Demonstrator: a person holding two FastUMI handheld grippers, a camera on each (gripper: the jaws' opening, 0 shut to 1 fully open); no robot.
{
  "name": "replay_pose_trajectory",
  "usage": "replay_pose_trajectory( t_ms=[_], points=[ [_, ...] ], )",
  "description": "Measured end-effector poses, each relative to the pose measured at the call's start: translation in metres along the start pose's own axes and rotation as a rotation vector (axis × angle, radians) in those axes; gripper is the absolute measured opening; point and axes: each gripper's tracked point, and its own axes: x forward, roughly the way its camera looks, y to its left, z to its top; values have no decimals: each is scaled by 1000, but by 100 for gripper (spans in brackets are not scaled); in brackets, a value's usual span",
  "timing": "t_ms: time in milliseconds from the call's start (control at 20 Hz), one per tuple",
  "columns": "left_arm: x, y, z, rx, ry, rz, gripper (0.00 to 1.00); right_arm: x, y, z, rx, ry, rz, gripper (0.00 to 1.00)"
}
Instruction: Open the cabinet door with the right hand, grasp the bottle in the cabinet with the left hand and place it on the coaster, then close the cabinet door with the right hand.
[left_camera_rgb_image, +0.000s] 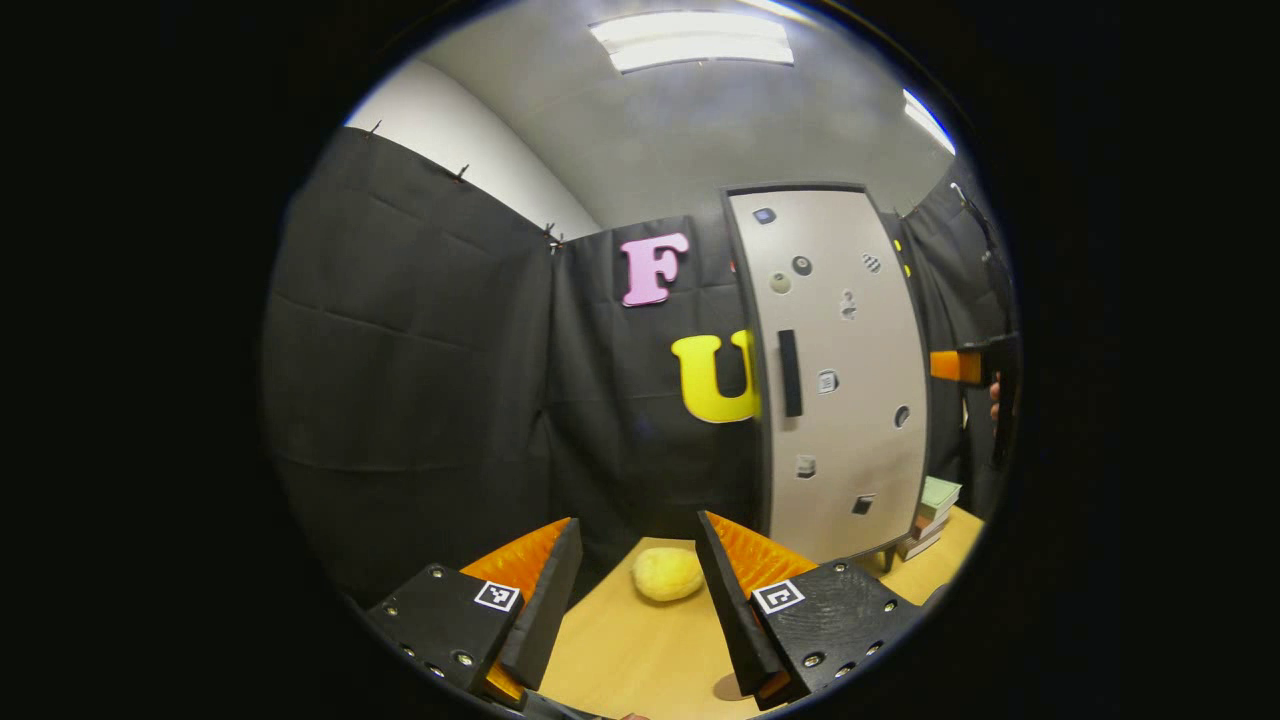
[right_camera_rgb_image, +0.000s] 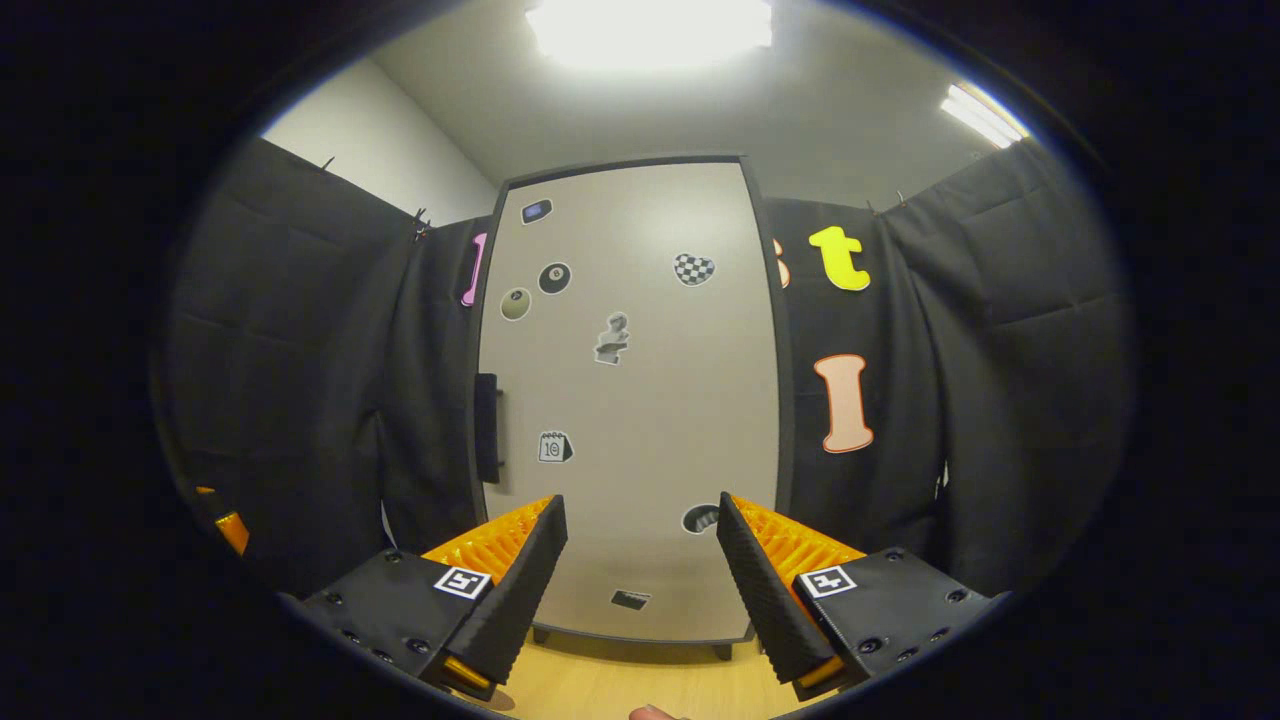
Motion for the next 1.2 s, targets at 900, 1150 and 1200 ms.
replay_pose_trajectory(
  t_ms=[900, 1150, 1200],
  points=[
    [-16, 122, -25, 49, 29, 181, 64, 129, 130, 23, 17, 13, 89, 96],
    [-19, 135, -37, 32, 53, 215, 66, 159, 150, 14, -16, 41, 78, 92],
    [-20, 138, -38, 33, 56, 216, 66, 165, 152, 11, -20, 52, 77, 93]
  ],
)
